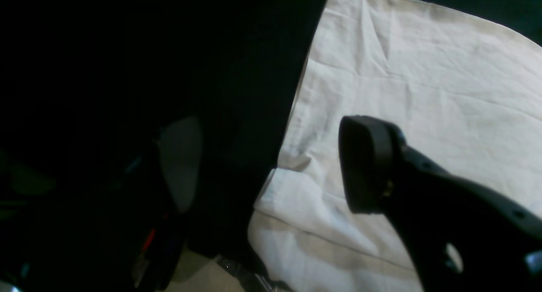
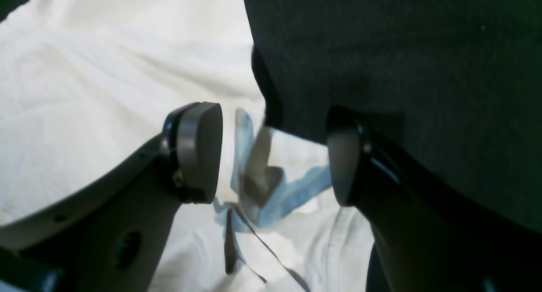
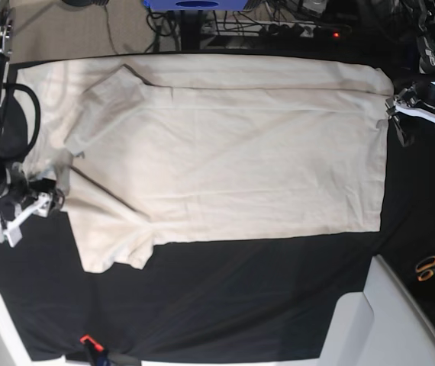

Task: Fold the T-shirt properly
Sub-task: 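Grasp the shirt side edge below the sleeve with the right gripper, then lower the left gripper and grasp the opposite side edge of the shirt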

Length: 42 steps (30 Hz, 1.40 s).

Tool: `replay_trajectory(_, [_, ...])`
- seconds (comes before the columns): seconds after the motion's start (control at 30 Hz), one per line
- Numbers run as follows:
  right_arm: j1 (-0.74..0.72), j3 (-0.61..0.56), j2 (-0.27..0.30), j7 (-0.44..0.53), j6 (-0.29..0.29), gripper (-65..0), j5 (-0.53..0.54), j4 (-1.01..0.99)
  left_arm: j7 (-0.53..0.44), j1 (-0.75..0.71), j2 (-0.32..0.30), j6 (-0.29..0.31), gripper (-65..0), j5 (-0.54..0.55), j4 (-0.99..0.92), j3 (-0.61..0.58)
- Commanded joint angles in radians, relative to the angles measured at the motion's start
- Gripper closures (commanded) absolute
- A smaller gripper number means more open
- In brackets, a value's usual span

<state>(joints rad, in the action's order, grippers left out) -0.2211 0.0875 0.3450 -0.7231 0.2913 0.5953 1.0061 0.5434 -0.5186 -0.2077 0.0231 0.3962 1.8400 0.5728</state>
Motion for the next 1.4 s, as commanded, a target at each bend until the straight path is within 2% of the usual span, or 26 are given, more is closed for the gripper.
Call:
replay_trajectory(0.0, [-0.024,-0.016,0.013,0.012,0.006,-36.8,0.015,0.013,-0.019,-0.002,-0.014,-0.005,-48.1,0.002,0.014,0.008])
replay_trajectory(0.1, [-0.025,-0.048,0.007,0.033,0.006,-36.6,0.015,0.013,-0.019,-0.002,-0.014,-0.005,-48.1,0.002,0.014,0.008])
replay_trajectory(0.17, [-0.025,-0.059,0.006,0.050,0.006,-33.3,0.015,0.004,-0.019,-0.002,-0.014,-0.005,-48.1,0.002,0.014,0.008])
replay_trajectory(0.47, [-0.039,-0.071,0.006,0.059,0.007,-0.2,0.016,-0.071,-0.019,0.010,-0.020,-0.005,-48.5,0.002,-0.007,0.013])
replay_trajectory(0.7, [-0.039,-0.062,0.006,0.059,0.007,-0.2,0.018,-0.065,-0.019,0.191,-0.069,-0.005,-48.9,0.008,-0.239,0.003])
replay_trajectory(0.9, [-0.037,-0.062,0.006,0.061,0.007,-0.2,0.018,-0.065,-0.019,0.410,-0.169,-0.005,-48.5,0.007,-0.461,-0.152])
replay_trajectory(1.2, [-0.033,-0.062,0.012,0.061,0.010,-0.2,0.019,-0.060,-0.029,0.733,-0.171,-0.005,-48.1,0.002,-0.903,-0.178])
replay_trajectory(1.37, [-0.013,-0.061,0.012,0.059,0.076,-0.2,0.019,0.000,-0.029,0.799,-0.167,-0.005,-48.1,0.002,-1.000,-0.213])
